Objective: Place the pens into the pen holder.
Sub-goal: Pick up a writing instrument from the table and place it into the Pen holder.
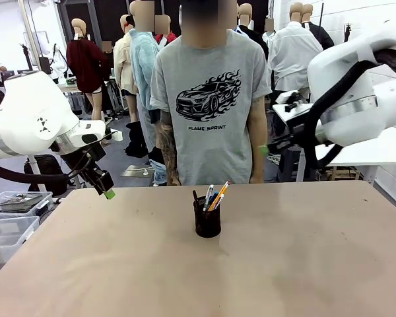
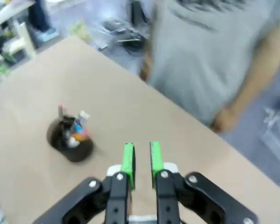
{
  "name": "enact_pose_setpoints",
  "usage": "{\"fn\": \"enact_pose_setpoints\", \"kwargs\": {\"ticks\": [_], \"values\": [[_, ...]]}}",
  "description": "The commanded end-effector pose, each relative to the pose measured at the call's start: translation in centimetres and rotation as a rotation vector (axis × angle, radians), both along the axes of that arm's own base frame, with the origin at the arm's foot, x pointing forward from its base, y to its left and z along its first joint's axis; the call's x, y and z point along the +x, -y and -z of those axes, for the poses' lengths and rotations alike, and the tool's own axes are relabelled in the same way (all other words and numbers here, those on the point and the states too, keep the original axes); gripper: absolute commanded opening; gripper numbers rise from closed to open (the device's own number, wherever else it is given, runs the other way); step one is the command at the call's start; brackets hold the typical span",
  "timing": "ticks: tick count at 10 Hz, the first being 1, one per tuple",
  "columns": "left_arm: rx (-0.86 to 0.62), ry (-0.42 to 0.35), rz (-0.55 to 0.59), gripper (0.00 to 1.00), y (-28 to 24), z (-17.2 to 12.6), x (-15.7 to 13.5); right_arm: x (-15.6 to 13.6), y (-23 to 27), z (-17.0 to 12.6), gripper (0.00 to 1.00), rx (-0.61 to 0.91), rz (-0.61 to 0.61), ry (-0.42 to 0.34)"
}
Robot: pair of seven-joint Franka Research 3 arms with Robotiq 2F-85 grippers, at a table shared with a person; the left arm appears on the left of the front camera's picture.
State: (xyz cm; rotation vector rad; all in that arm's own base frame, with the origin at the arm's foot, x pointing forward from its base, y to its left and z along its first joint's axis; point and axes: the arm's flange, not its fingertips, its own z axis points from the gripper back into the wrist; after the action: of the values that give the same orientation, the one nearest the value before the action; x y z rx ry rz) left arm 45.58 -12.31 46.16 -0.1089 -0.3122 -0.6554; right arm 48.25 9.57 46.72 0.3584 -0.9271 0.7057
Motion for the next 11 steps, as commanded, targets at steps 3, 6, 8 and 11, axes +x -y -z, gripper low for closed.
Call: {"fn": "enact_pose_setpoints", "kwargs": {"ticks": [3, 6, 8, 11], "values": [[0.003, 0.008, 0.024, 0.46, -0.3, 0.0, 0.1, 0.2, 4.0, -4.8, 0.97, -0.171, 0.36, -0.461], [0.003, 0.008, 0.024, 0.46, -0.3, 0.0, 0.1, 0.3, 5.6, -6.1, 1.0, -0.264, 0.409, -0.586], [0.003, 0.008, 0.024, 0.46, -0.3, 0.0, 0.1, 0.1, 5.7, -6.2, 1.0, -0.319, 0.413, -0.675], [0.003, 0.008, 0.024, 0.46, -0.3, 0.0, 0.1, -0.7, 4.1, -4.7, 1.0, -0.435, 0.395, -0.799]]}}
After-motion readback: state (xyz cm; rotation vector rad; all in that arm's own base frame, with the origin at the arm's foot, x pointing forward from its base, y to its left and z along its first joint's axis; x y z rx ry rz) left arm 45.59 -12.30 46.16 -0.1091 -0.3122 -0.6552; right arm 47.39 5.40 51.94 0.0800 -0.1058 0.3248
